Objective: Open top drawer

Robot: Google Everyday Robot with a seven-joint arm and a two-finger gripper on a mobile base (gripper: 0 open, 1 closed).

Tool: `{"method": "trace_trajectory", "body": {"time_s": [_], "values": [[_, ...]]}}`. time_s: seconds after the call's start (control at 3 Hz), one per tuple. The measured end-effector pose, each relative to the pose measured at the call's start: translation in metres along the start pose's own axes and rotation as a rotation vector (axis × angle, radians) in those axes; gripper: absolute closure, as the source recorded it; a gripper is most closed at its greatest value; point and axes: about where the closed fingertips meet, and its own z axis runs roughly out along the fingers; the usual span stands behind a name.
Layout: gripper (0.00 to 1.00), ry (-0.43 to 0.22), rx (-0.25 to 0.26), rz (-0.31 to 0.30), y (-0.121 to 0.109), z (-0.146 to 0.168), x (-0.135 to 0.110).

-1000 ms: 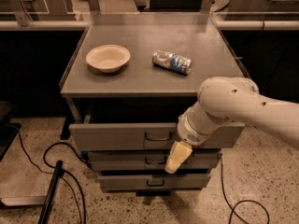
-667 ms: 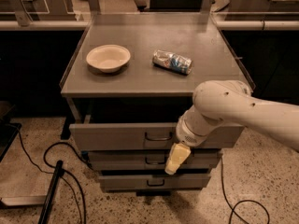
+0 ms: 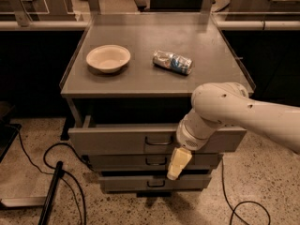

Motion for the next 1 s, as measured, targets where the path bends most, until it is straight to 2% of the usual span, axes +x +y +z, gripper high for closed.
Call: {"method": "trace_trajectory", "body": {"time_s": [0.33, 0.67, 1.0], "values": [[0.00, 0.007, -0.024, 0.004, 0.015, -0.008, 0.005], [0.00, 0.008, -0.072, 0.033, 0.059, -0.046, 0.027], [0.00, 0.008, -0.072, 0.033, 0.059, -0.046, 0.027]]}}
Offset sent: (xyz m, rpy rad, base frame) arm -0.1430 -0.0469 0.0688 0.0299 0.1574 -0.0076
